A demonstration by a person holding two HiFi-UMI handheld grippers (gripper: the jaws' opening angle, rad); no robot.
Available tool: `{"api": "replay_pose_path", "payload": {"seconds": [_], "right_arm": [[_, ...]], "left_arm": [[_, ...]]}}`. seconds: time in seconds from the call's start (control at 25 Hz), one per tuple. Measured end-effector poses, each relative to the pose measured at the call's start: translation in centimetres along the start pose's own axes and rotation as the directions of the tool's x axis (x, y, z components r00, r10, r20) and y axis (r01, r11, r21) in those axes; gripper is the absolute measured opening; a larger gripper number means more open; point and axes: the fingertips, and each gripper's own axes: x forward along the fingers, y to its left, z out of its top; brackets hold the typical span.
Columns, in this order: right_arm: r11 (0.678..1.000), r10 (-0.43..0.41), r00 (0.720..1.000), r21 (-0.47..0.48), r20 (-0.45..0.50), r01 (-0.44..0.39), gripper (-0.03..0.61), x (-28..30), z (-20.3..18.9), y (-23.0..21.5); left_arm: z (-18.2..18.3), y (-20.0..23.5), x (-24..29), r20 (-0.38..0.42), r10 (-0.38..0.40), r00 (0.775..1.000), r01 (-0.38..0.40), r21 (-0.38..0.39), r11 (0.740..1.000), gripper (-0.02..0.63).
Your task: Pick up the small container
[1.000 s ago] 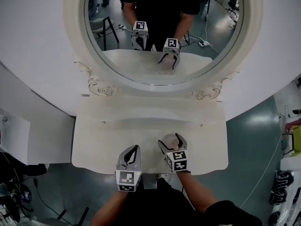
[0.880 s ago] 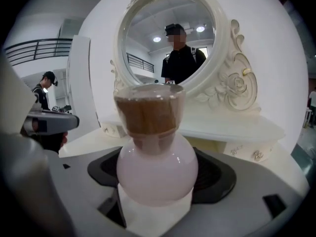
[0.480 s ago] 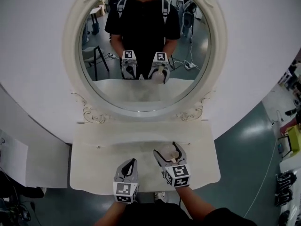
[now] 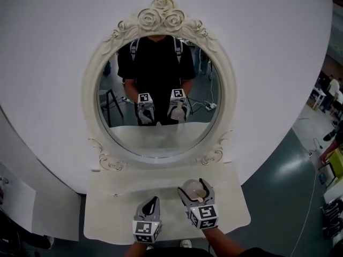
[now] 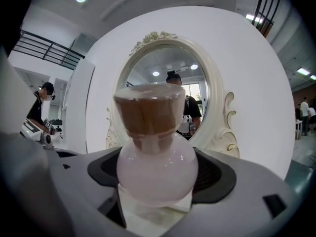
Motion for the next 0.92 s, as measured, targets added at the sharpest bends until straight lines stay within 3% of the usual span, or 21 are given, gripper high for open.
{"api": "replay_pose_path", "payload": {"seconds": [0.92], "right_arm": [[0.999,-0.044,0.997,-0.01,0.065,0.045,0.371,-0.6,2.0,-1.3]], "left_arm": [[1.3,-0.5,0.6,0.027,-0.007,1.0,0.007,0.003,1.0,0.006]]}}
